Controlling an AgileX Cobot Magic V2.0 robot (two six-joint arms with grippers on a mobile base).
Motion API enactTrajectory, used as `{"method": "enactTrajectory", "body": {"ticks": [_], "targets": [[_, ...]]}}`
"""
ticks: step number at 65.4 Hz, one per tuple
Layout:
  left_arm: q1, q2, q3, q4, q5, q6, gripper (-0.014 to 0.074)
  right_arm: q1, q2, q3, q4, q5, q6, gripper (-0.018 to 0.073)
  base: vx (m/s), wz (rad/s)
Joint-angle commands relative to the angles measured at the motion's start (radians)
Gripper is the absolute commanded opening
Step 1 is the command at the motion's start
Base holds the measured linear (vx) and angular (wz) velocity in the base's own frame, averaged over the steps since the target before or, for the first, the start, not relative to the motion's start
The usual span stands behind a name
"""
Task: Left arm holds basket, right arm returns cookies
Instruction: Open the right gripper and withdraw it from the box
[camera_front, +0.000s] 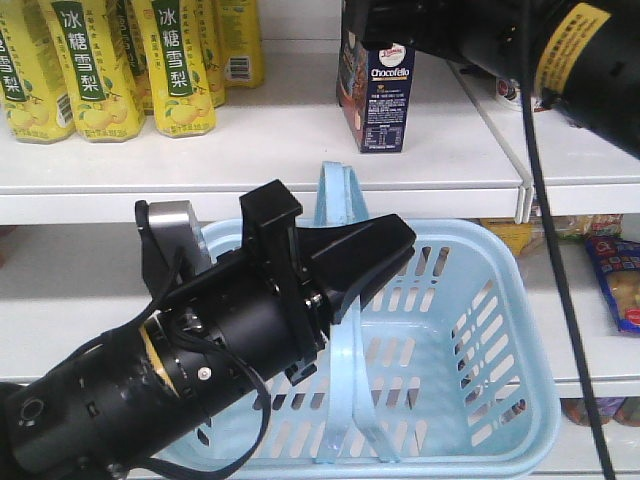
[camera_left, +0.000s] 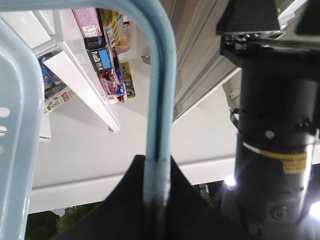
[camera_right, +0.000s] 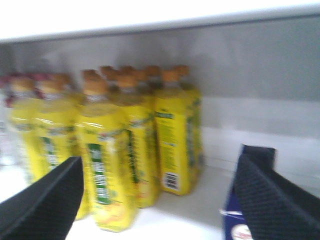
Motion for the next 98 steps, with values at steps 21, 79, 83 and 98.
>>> {"method": "enactTrajectory", "body": {"ticks": [21,79,83,98], "targets": [[0.001,-0.036,-0.034,0.002,-0.106,0.003,-0.0006,-0.002,-0.181,-0.029,-0.077,-0.403,0.169,0.0523,0.0,0.0],[0.001,-0.036,-0.034,0.002,-0.106,0.003,-0.0006,-0.527,-0.436,0.018,-0.077,-0.835,0.329,-0.0001,0.0,0.0],[0.001,-0.036,-0.034,0.002,-0.106,0.003,-0.0006,-0.604,-0.466,0.071,-0.076,-0.841,0.329,-0.0001,0.0,0.0],[0.001,-0.036,-0.034,0.002,-0.106,0.003,-0.0006,-0.726,-0.58,0.277,-0.076,-0.828,0.299,-0.0001,0.0,0.0]]}}
